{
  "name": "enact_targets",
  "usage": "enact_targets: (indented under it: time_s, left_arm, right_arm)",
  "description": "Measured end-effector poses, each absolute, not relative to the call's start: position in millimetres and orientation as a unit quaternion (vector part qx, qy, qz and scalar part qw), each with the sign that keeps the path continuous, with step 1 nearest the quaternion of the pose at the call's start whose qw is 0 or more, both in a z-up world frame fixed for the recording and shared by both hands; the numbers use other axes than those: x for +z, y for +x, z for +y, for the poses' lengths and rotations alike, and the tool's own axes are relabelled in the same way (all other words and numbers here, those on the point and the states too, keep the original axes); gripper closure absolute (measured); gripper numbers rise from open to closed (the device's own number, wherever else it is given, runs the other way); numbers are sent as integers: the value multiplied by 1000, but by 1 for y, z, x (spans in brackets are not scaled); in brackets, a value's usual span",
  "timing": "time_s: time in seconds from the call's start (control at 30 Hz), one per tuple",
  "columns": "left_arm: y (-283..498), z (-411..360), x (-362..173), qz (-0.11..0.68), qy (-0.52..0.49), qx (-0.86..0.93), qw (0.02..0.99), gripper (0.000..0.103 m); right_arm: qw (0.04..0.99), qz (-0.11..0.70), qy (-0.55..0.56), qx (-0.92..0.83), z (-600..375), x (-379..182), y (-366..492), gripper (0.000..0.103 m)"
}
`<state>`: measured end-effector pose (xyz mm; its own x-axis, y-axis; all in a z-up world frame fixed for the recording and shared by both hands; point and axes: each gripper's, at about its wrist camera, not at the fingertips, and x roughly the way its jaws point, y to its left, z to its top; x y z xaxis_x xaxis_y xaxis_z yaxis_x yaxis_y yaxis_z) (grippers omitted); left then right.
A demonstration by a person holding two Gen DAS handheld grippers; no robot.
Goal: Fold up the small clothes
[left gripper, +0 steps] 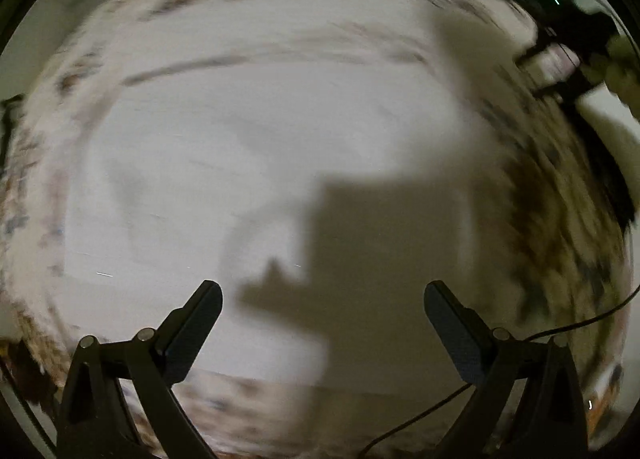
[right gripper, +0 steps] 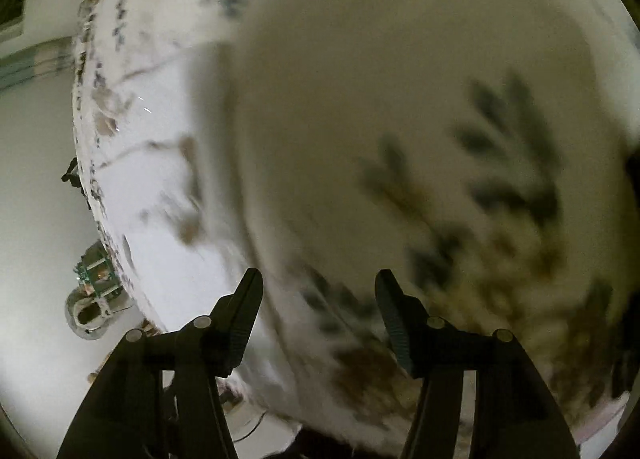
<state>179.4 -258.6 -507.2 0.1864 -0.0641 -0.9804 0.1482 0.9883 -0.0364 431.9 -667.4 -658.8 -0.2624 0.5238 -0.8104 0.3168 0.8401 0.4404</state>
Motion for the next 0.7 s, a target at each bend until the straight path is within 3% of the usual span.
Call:
enact_targets:
  time_s: [0.1,0.17,0.2,0.27,0.33,0.4,0.53,0.57,0.6,0.63,0.7]
  left_arm:
    - [164,-305,-542,656,42,-108,746,3]
    - [156,-329,-564,664,58,-114,736,30]
    - [154,-336,-571,667,72,-108,734,48]
    - [151,-345,-579,655,107,-88,743,57]
    - [150,-342,-578,642,108,-74,756,87]
    - [150,-335,-575,635,104,-71,762,93]
    - [143,-328,-566,619,103,-84,774,95]
    - [141,-328,-564,616,102,-87,777,95]
    - [139,-331,-563,614,102,-88,777,95]
    - [137,-335,-561,613,103,-90,778,95]
    - [135,-336,-559,610,99,-94,781,95]
  right_arm:
    - [576,764,279,80,-693,-669,425,42]
    - [594,731,318,109,-695,-674,438,42]
    - [601,714,336,125,-691,-675,446,42]
    - [605,685,375,155,-679,-680,468,42]
    - [603,670,394,180,-661,-685,489,42]
    - [598,667,401,193,-638,-693,511,42]
    - [572,689,407,179,-595,-721,537,43]
    - [580,683,409,175,-590,-721,538,56]
    - [590,681,397,172,-586,-717,539,80]
    - [609,680,376,162,-582,-710,539,92]
    - [668,655,327,137,-578,-684,545,94]
